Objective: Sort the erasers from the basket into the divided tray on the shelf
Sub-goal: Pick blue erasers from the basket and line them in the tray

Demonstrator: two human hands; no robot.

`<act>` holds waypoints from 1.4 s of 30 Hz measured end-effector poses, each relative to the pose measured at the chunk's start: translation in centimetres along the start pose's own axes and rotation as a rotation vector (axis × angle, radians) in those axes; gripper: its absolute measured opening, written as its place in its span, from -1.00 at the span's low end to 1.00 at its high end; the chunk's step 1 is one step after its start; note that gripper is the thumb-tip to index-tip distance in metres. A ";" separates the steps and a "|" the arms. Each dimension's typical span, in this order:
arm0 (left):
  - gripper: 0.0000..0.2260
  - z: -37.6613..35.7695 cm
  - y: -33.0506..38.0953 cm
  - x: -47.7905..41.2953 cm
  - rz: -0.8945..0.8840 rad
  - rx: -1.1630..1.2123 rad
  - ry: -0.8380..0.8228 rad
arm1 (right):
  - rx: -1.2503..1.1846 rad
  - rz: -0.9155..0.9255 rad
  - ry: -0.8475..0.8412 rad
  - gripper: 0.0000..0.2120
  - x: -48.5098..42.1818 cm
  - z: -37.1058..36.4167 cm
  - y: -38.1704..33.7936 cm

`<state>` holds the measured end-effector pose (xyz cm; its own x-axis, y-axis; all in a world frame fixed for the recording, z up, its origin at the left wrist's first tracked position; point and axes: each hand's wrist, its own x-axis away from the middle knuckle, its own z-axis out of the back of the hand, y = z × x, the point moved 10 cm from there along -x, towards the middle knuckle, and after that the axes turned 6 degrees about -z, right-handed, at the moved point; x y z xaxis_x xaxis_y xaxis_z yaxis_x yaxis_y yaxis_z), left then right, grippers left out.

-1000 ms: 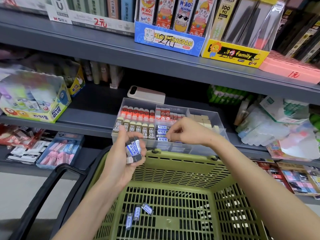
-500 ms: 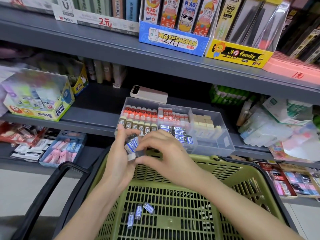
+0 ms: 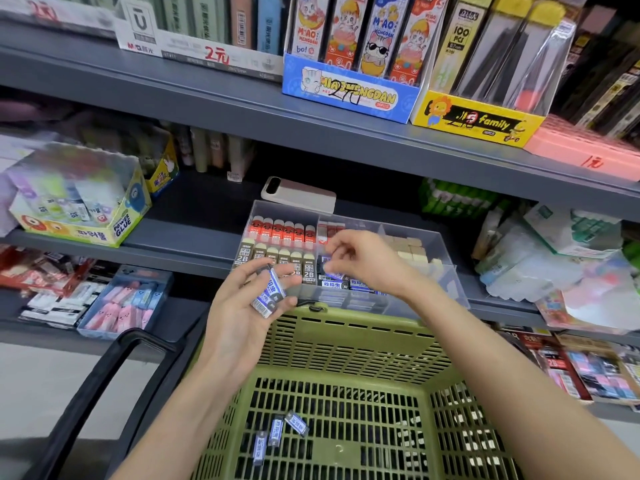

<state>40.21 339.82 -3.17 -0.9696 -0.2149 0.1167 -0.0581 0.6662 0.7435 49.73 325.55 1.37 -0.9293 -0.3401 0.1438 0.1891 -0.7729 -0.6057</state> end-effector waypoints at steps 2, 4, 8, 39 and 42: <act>-0.84 0.1 0.2 -0.1 -0.008 -0.029 -0.006 | 0.062 0.033 0.019 -0.92 -0.2 -0.4 -0.3; -0.82 0.1 0.3 -0.1 -0.013 -0.063 -0.015 | 0.150 0.065 0.058 -0.92 -0.2 -0.3 -0.4; -0.75 0.3 0.4 -0.1 -0.022 -0.135 -0.001 | 0.312 0.076 0.148 -0.83 0.7 0.1 0.0; -0.76 -0.4 0.7 -0.1 -0.084 0.089 -0.050 | 0.281 -0.098 0.148 -0.73 0.9 2.5 1.3; -0.83 -0.6 1.3 -0.1 -0.152 -0.008 -0.061 | 0.308 -0.076 0.140 -0.74 0.2 1.5 0.8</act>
<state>40.36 340.29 -1.86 -0.9626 -0.2684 -0.0375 -0.2033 0.6237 0.7547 50.16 324.04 2.14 -0.9749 -0.2152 0.0578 0.1848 -0.9259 -0.3294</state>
